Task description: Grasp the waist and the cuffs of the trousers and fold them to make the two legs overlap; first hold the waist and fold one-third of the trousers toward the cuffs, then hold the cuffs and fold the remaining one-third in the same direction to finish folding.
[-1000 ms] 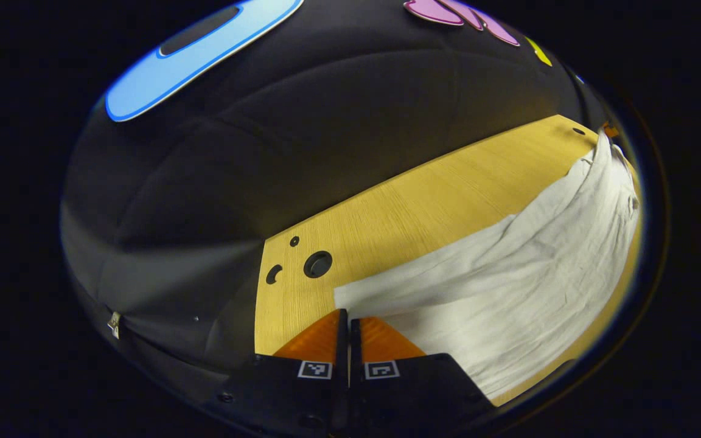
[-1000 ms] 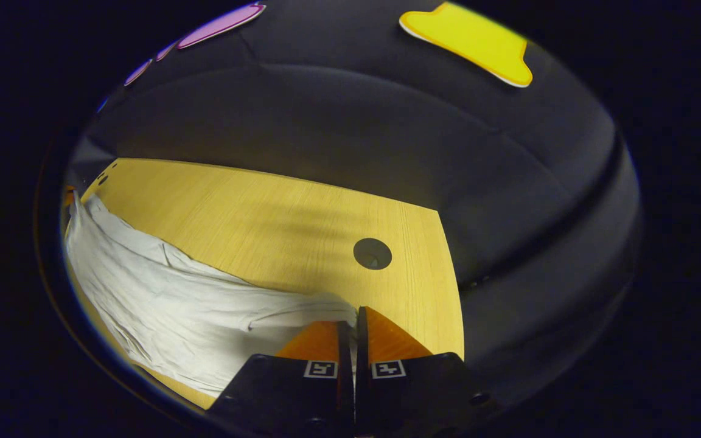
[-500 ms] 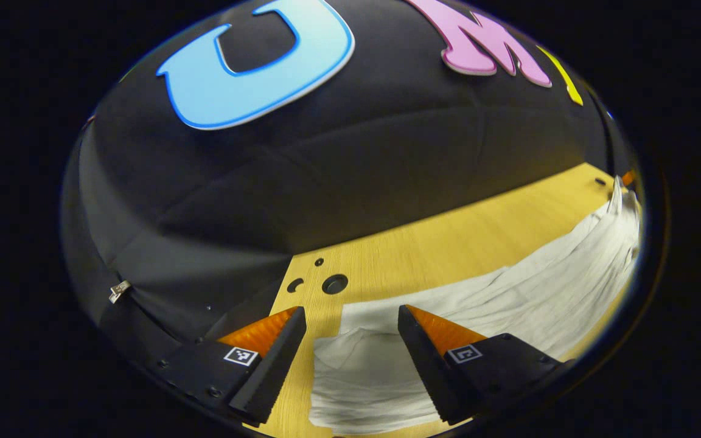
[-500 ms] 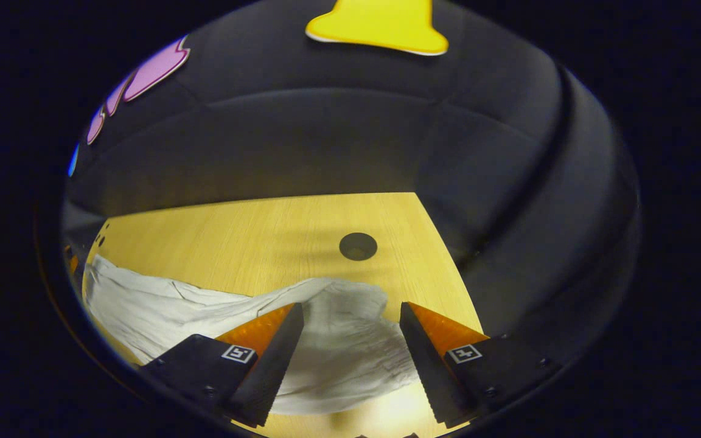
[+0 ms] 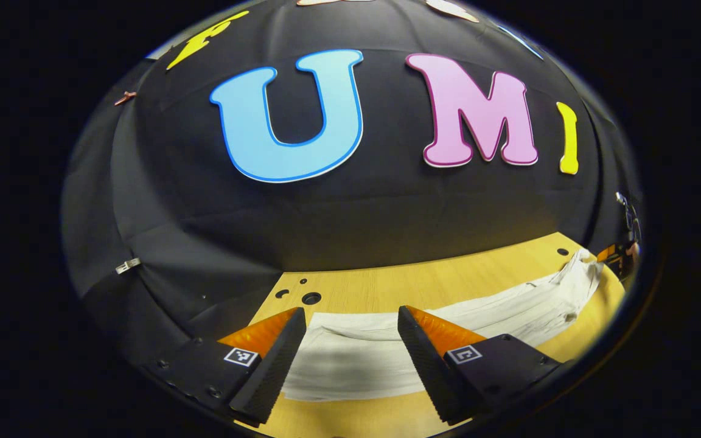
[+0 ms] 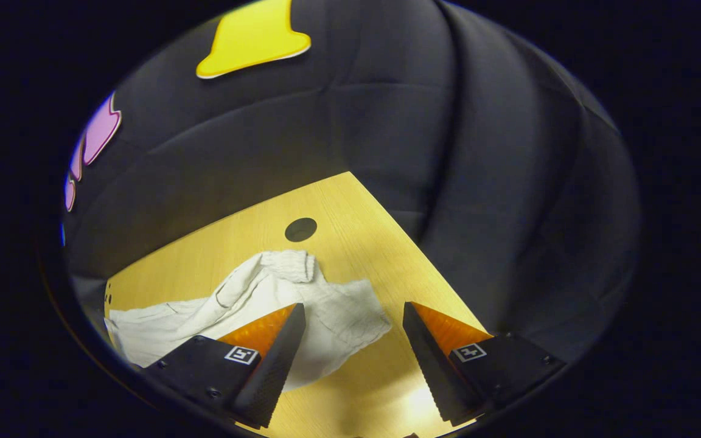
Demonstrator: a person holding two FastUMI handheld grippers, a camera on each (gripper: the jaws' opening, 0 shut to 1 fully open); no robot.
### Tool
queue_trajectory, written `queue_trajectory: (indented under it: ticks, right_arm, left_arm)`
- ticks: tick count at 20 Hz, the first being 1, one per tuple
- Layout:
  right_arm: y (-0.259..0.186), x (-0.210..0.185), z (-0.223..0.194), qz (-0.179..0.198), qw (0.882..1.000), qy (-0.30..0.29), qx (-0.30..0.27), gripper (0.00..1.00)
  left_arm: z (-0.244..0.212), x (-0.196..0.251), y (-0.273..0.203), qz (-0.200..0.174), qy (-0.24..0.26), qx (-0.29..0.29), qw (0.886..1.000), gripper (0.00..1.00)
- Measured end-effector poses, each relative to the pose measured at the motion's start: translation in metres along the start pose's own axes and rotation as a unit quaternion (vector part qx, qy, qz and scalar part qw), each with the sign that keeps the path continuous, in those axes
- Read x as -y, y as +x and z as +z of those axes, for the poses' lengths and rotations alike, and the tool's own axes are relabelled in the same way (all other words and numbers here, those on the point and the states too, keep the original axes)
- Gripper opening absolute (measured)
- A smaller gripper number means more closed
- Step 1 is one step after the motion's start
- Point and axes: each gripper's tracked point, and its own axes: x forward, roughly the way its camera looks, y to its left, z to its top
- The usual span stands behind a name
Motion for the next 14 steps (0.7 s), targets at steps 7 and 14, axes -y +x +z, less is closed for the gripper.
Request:
queue_trajectory:
  ticks: [7, 14]
  right_arm:
    - [0.018, 0.003, -0.024, -0.005, 1.0, -0.002, -0.014, 0.99]
    - [0.025, -0.008, -0.027, -0.002, 0.999, -0.053, 0.002, 0.81]
  left_arm:
    - [-0.007, 0.065, -0.051, 0.02, -0.161, 0.021, 0.987, 0.97]
    - [-0.024, 0.105, -0.05, -0.017, -0.15, -0.008, 0.989, 0.96]
